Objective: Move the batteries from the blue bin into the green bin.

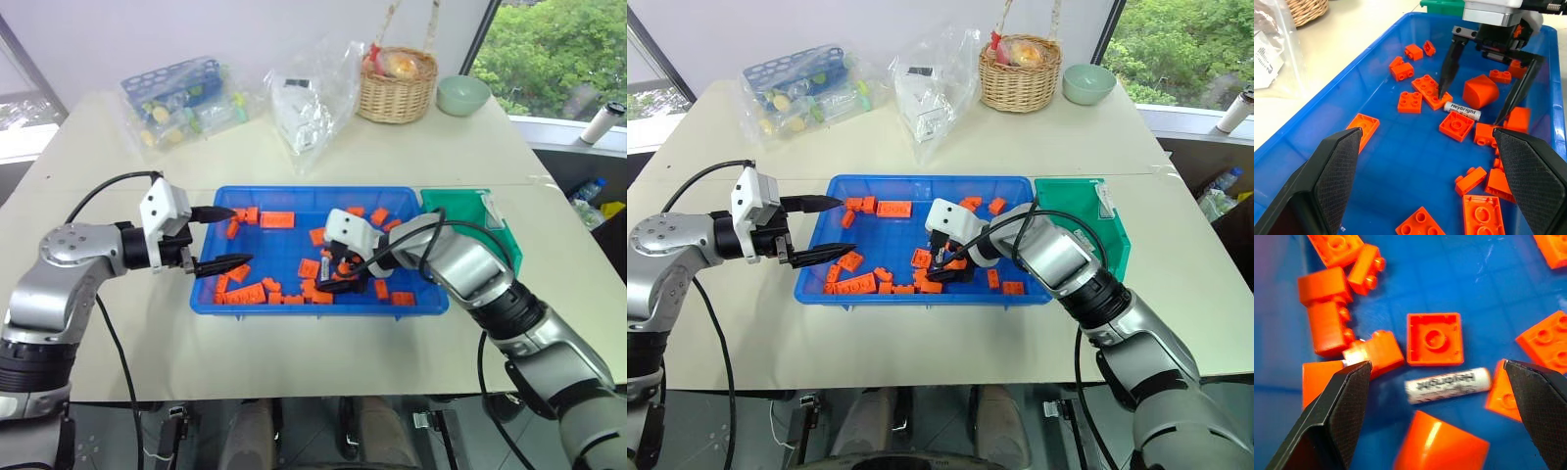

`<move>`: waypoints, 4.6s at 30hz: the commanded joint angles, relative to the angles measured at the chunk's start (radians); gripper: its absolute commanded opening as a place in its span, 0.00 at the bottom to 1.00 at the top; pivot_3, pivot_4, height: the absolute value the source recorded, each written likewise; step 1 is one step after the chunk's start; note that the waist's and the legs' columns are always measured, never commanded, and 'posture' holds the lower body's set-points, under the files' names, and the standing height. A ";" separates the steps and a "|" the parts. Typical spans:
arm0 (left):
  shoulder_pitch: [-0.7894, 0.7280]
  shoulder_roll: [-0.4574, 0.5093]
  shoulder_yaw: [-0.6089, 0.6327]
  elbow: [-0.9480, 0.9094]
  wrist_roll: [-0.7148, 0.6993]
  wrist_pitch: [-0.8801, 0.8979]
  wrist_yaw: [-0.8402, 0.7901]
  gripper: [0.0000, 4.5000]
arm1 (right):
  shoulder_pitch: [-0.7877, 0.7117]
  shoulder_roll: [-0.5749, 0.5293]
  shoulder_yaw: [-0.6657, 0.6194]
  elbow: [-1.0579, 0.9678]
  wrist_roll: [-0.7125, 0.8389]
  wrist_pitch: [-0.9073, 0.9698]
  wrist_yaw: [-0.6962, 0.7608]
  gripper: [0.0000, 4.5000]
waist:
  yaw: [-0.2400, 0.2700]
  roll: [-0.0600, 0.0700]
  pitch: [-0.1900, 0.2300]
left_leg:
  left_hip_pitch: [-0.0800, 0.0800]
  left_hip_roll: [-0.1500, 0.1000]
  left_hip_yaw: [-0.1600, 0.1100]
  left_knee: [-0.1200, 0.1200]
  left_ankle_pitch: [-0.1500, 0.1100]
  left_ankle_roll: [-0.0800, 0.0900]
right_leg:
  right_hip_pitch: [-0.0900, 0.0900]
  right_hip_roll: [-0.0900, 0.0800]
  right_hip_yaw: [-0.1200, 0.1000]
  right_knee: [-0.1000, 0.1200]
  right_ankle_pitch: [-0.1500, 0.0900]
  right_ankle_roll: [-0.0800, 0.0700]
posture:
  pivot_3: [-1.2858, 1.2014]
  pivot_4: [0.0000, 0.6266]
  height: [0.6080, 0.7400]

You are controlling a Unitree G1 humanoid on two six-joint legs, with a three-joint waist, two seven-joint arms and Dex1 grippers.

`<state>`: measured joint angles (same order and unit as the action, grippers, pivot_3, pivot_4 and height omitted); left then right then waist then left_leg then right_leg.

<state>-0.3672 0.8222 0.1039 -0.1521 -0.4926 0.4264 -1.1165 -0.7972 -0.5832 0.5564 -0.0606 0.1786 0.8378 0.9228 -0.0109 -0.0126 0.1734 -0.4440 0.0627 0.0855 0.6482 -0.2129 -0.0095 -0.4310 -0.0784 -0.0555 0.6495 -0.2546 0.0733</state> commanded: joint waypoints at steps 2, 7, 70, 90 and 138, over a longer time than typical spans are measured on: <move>-0.015 0.011 0.031 -0.028 -0.016 -0.009 0.000 1.00 | 0.006 -0.009 0.028 0.030 -0.051 -0.061 0.046 0.99 | -0.001 0.000 0.000 | 0.000 0.000 0.000 0.000 0.000 0.000 | 0.000 0.000 0.000 0.000 0.000 0.000 | 0.52 0.24 0.97; -0.009 0.015 0.036 -0.028 -0.015 -0.013 -0.003 1.00 | 0.024 -0.013 0.029 0.017 -0.084 -0.095 0.081 0.99 | -0.001 0.000 0.000 | 0.001 0.000 0.000 0.000 0.000 0.000 | 0.000 0.000 0.000 0.000 0.000 0.000 | 0.52 0.24 0.97; -0.069 -0.018 -0.013 0.034 0.014 -0.062 -0.016 1.00 | -0.119 -0.043 -0.104 0.084 -0.266 -0.172 0.313 0.51 | 0.002 -0.001 -0.001 | 0.001 0.000 0.000 0.000 0.000 0.000 | 0.001 0.000 0.000 0.000 0.000 0.000 | 0.52 0.24 0.97; -0.066 -0.021 -0.007 0.026 0.016 -0.060 -0.020 1.00 | -0.154 -0.084 -0.100 0.410 -0.304 -0.716 0.424 0.51 | 0.000 0.000 0.000 | 0.001 0.000 0.001 0.000 0.000 0.000 | 0.000 0.001 0.000 0.001 0.000 0.000 | 0.52 0.24 0.97; -0.211 -0.072 -0.082 0.109 -0.038 -0.002 -0.131 1.00 | 0.461 -0.336 -0.860 -0.205 -0.053 0.105 -0.007 0.45 | 0.017 -0.001 -0.001 | 0.002 0.000 0.000 0.001 0.000 0.000 | 0.002 0.000 0.000 0.000 0.000 0.000 | 0.52 0.24 0.97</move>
<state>-0.5554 0.7451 0.0144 -0.0399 -0.5321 0.4439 -1.2387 -0.3284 -0.9199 -0.2687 -0.2509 0.1159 0.9612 0.9469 0.0059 -0.0134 0.1727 -0.4422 0.0624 0.0852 0.6494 -0.2126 -0.0098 -0.4289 -0.0780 -0.0556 0.6495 -0.2546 0.0732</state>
